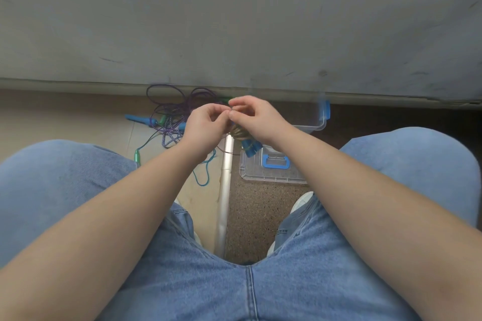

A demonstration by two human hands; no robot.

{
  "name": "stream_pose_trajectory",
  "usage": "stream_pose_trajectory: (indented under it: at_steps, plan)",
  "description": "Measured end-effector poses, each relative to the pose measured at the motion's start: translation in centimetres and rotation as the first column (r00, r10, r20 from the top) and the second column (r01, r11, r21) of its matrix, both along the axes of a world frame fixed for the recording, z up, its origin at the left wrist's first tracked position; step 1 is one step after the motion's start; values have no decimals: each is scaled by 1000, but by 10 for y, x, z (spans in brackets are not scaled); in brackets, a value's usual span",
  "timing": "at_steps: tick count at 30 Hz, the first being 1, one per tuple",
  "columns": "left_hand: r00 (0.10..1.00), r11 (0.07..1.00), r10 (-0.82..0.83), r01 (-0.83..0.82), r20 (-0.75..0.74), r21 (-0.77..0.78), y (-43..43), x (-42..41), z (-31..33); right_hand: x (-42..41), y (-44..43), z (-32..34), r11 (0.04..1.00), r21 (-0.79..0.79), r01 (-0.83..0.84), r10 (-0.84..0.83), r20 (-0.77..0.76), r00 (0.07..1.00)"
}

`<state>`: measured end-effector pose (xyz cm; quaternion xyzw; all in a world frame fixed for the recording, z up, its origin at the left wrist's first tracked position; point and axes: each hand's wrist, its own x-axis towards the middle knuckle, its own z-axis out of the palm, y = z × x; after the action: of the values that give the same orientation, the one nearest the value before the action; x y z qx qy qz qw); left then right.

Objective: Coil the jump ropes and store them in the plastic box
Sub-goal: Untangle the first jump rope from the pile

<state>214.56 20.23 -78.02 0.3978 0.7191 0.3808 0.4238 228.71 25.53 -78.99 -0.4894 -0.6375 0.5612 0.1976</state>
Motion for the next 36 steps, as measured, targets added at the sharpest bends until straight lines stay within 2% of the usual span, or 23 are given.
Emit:
stream_pose_trajectory:
  at_steps: [2,8,12,17,21,25,27,31,36]
  plan:
    - [998,999,42,-43,42,3,1,0,0,-1,-4,-1,996,-45,-77,77,-17,997]
    - [939,985,173,-161,297,-66,10,-1,6,-2,-7,3,999,37,4,-4,-17,1000]
    - [876,967,254,-224,410,-119,15,-8,5,0,-12,4,994,103,-30,35,-43,998]
    - [891,973,215,-159,400,-168,11,-3,8,10,-13,6,993,40,-107,108,-34,994]
    - [825,978,136,-25,548,-206,10,-7,15,14,-9,7,999,1,-44,44,-110,993]
    - [884,976,-46,139,466,-166,12,-16,17,15,-7,11,996,1,-90,89,-80,993]
    - [870,970,-96,191,483,-150,10,-18,17,15,-7,12,996,-1,-92,91,-92,992]
    - [835,958,-95,225,542,-179,9,-25,17,16,-6,19,994,20,-112,113,-86,990]
    - [908,946,-73,193,413,-259,7,-23,20,14,-3,21,984,66,-168,170,-23,985]
